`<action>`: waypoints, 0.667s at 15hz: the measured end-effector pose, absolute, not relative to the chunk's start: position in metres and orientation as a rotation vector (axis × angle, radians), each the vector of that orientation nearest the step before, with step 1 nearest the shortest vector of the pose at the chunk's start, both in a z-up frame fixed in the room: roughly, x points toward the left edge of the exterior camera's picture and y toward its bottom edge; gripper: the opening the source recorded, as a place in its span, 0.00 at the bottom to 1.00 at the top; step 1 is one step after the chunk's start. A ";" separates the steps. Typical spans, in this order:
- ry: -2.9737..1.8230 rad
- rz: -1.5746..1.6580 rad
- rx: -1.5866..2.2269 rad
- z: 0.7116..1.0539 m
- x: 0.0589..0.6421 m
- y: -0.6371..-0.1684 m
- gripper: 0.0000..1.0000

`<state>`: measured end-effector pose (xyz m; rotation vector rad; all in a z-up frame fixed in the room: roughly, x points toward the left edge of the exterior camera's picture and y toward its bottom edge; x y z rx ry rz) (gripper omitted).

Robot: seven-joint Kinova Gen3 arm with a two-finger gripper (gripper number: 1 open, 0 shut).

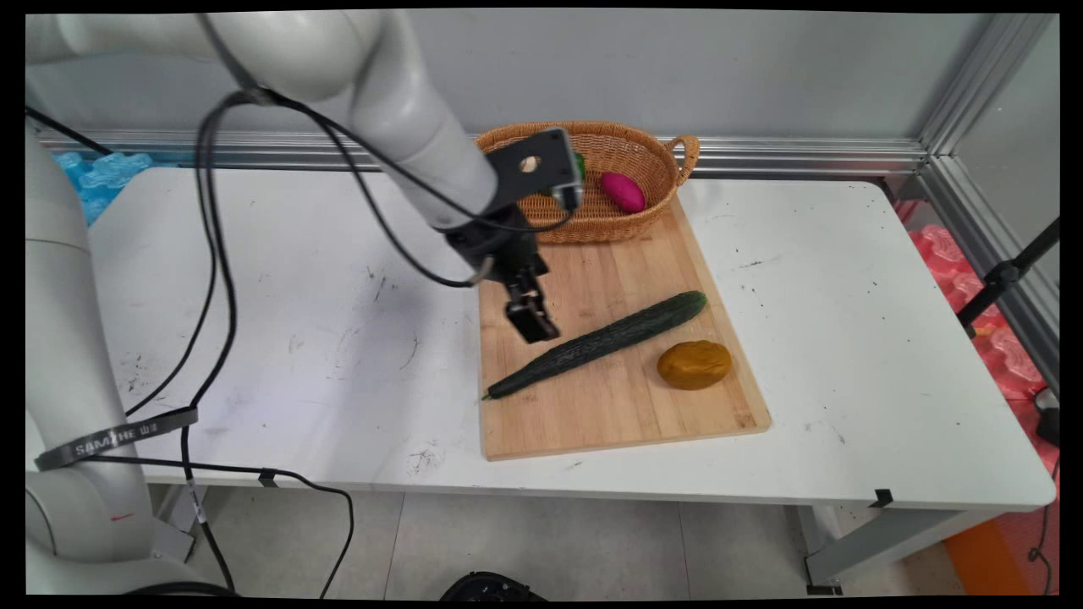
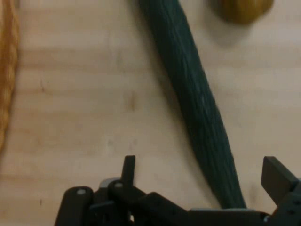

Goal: Pick up the cucumber from the cutting board

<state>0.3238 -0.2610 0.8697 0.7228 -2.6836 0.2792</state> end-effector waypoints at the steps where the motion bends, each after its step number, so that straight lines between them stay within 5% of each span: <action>1: -2.674 0.283 0.728 0.868 0.319 -0.264 1.00; 10: -2.590 0.287 0.799 0.827 0.281 -0.288 1.00</action>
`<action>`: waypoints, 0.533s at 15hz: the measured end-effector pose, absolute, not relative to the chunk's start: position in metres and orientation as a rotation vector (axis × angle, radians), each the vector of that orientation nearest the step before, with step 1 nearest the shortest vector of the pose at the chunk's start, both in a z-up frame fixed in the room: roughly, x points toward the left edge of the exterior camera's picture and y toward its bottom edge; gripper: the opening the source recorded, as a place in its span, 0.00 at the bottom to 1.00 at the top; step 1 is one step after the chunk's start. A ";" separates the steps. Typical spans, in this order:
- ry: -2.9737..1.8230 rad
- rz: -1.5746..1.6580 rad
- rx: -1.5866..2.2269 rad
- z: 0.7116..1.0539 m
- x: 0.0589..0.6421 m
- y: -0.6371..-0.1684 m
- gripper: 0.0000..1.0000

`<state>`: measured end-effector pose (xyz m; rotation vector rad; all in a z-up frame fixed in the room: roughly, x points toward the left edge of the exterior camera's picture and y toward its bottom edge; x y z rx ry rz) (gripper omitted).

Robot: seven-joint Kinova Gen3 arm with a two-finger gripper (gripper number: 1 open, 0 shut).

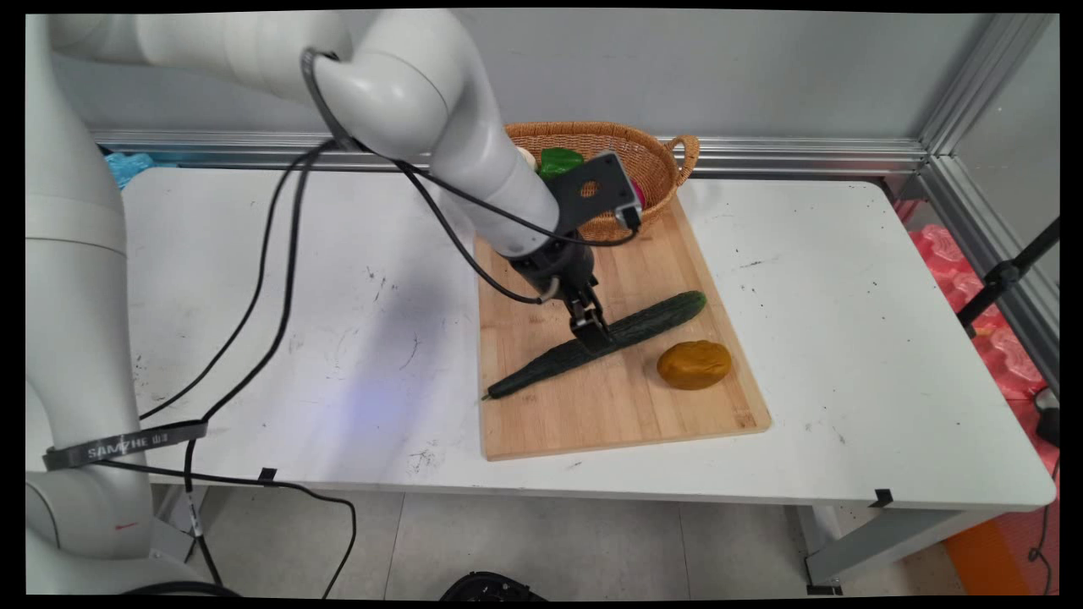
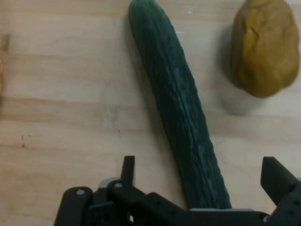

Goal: Pick up the cucumber from the cutting board

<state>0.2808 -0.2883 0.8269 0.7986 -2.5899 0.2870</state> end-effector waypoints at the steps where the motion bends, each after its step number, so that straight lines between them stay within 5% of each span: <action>1: -2.583 0.288 0.811 0.821 0.279 -0.291 1.00; 8: -2.551 0.269 0.905 0.788 0.272 -0.298 1.00</action>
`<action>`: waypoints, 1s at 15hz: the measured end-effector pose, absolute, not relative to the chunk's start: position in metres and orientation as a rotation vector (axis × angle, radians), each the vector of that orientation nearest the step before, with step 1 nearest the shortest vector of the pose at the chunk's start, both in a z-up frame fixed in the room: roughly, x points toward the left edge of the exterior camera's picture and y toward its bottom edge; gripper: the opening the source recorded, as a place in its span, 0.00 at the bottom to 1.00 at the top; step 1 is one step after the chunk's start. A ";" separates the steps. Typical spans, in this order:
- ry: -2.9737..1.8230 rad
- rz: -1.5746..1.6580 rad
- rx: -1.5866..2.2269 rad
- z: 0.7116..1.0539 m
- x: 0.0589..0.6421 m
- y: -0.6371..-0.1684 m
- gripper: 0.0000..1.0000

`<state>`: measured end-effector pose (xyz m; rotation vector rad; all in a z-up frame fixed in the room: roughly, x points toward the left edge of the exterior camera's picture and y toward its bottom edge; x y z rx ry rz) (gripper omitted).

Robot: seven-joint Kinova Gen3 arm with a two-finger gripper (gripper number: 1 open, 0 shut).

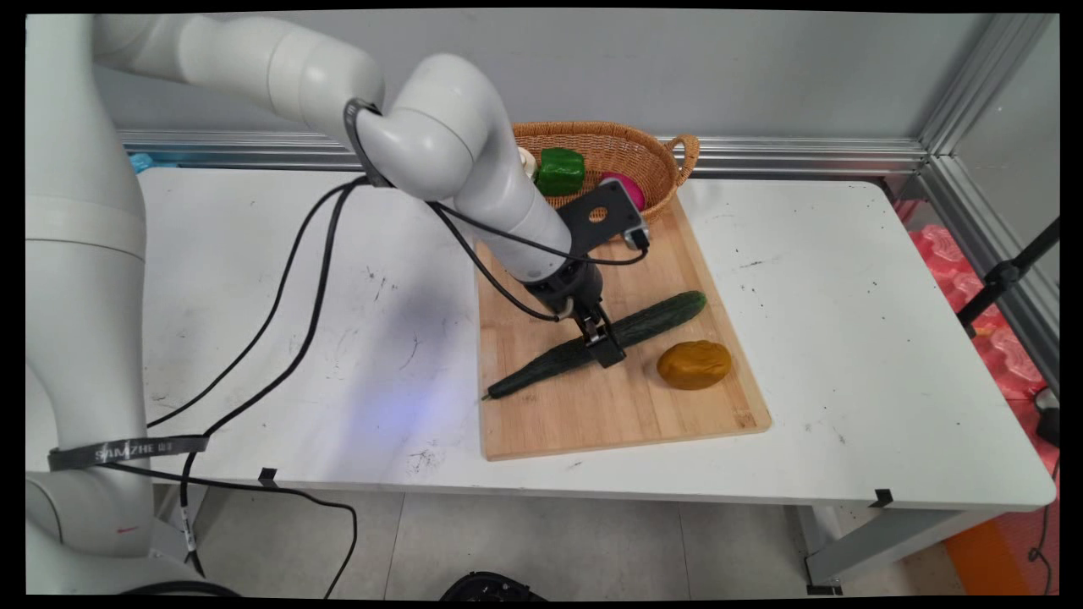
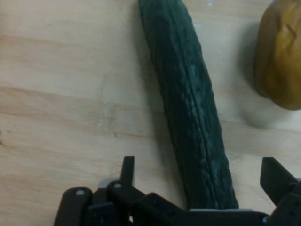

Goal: Pick up the cucumber from the cutting board, then place the picked object in the vegetable basket

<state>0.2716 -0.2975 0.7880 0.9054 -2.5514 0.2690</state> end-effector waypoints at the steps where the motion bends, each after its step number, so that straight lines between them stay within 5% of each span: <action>1: -2.547 0.264 0.919 0.784 0.271 -0.298 1.00; 2: -2.543 0.260 0.930 0.780 0.270 -0.298 1.00; 3: -2.539 0.257 0.938 0.777 0.269 -0.299 0.00; 15: -2.483 0.271 0.973 0.786 0.263 -0.314 0.00</action>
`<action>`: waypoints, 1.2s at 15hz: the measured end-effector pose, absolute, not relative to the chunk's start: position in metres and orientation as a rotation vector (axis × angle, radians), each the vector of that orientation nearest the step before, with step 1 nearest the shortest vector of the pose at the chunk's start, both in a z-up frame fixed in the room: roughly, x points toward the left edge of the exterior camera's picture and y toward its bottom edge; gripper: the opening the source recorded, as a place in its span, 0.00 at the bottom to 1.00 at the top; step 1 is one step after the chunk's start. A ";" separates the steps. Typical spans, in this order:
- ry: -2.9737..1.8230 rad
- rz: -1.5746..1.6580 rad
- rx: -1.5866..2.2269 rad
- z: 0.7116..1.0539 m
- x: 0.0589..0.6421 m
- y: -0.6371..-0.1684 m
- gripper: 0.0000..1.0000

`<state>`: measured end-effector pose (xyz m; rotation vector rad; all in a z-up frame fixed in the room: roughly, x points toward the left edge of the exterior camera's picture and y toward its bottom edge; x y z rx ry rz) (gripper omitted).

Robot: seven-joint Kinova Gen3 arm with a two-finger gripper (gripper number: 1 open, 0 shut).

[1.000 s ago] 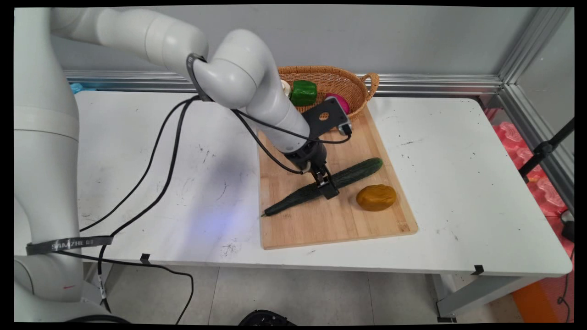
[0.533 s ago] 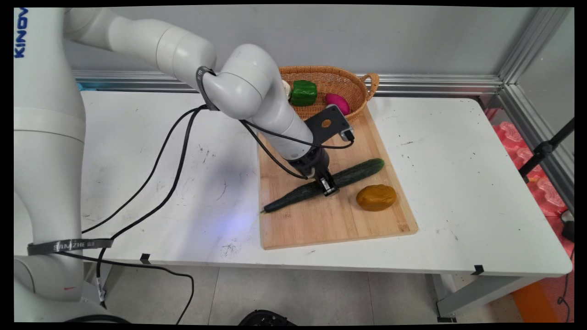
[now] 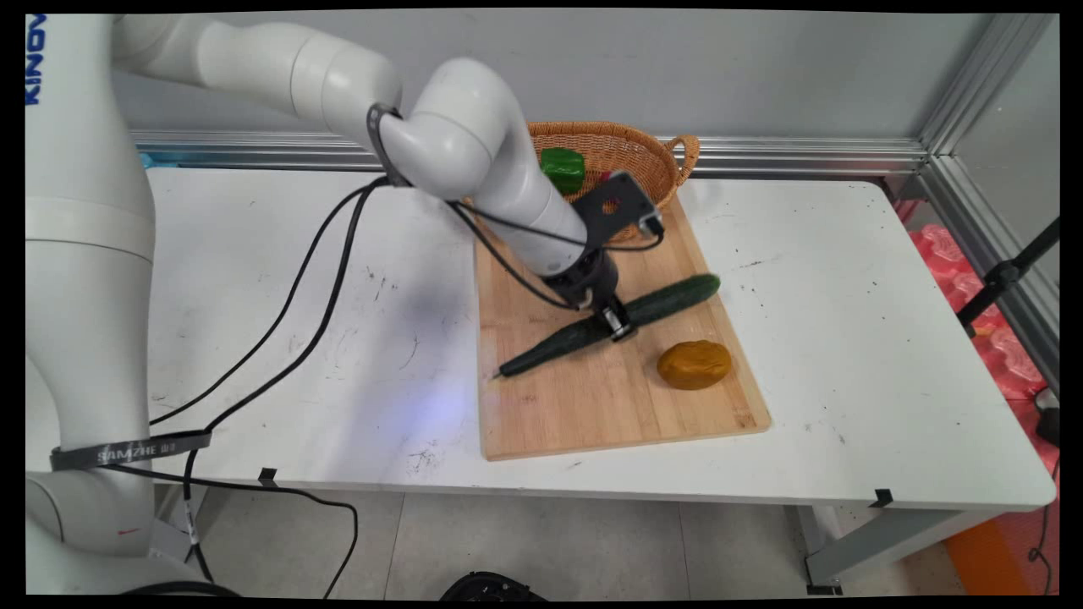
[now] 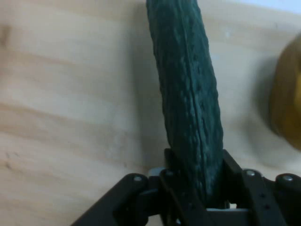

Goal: Place the picked object in the vegetable basket

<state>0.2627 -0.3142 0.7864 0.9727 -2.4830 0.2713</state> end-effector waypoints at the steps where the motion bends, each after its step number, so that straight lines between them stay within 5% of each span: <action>1: -2.479 0.279 0.962 0.793 0.262 -0.317 0.00; 11: -2.460 0.452 0.738 0.883 0.269 -0.383 0.00; 18: -2.522 0.554 0.646 0.893 0.316 -0.430 0.00</action>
